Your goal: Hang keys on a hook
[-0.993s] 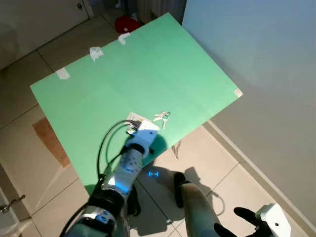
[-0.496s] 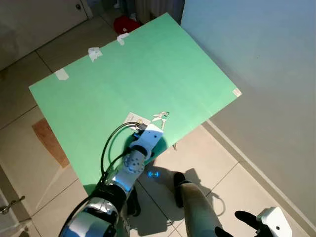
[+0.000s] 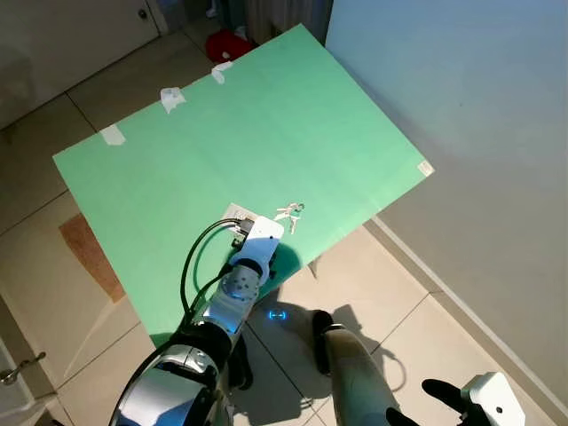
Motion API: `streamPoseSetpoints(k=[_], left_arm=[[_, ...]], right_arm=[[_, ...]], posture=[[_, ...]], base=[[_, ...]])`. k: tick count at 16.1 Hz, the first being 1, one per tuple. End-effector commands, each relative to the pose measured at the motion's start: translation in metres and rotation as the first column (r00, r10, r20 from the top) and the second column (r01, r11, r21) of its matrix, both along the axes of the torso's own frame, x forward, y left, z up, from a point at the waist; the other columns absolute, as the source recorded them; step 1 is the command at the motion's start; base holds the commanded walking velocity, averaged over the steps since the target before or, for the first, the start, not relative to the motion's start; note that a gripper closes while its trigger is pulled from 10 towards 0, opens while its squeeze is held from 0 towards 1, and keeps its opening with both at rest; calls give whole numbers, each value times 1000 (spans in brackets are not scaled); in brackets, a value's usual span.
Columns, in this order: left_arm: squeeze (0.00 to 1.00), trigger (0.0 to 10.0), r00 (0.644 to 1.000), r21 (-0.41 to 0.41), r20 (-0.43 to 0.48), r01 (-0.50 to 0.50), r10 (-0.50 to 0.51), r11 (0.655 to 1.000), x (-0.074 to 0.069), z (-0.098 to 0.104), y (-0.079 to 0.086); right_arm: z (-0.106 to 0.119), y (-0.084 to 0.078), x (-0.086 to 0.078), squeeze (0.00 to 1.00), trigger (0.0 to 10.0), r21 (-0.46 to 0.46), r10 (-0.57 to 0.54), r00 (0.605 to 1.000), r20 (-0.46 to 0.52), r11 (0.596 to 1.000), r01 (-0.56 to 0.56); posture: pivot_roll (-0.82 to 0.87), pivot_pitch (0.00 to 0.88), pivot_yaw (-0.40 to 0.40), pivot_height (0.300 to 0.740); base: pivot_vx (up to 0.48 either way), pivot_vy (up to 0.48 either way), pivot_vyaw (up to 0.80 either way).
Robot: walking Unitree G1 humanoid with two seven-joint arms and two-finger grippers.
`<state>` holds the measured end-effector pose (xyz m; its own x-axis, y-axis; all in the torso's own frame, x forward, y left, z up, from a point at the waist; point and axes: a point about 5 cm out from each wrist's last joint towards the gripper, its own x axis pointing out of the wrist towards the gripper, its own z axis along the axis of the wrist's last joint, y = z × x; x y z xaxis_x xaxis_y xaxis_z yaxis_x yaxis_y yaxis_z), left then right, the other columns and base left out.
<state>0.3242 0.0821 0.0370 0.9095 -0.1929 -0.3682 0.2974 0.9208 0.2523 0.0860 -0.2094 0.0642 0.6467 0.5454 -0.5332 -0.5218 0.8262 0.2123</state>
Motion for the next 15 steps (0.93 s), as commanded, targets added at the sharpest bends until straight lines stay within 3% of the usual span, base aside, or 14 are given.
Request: streamPoseSetpoints(k=[1,4,5,8,12,14,15], left_arm=[[0,10000,985,-23,-172,-23,19,999,-22,-31,4],[0,10000,953,-124,-293,-113,72,986,-25,-39,11],[0,0,951,-138,-303,-105,59,985,-25,-39,13],[0,0,961,-110,-270,-85,53,990,-23,-37,17],[0,0,979,-132,-203,-34,7,991,-18,-29,13],[0,0,992,-147,-123,-5,-13,989,-13,-19,10],[0,0,999,-152,-23,38,-42,988,-7,-4,5]], right_arm=[[-3,-2,-6,0,10000,-5,-10,999,-40,1000,10],[-3,-3,-6,0,10000,-7,-10,999,-42,1000,10],[-3,-3,-7,0,10000,-7,-10,999,-43,1000,10],[-2,-3,-9,0,10000,-6,-11,999,-43,1000,11],[-1,-1,-9,0,10000,-4,-9,999,-44,1000,9],[1,0,-7,0,10000,-5,-7,999,-42,1000,7],[1,-1,-7,0,10000,-8,-10,999,-42,1000,10]], posture=[[-480,388,-35,740],[-480,391,-37,740],[-481,393,-36,740],[-478,397,-35,740],[-475,400,-36,740],[-481,401,-40,740],[-481,402,-39,740]], base=[[0,0,0],[0,0,0],[0,0,0],[0,0,0],[0,0,0],[0,0,0],[0,0,0]])
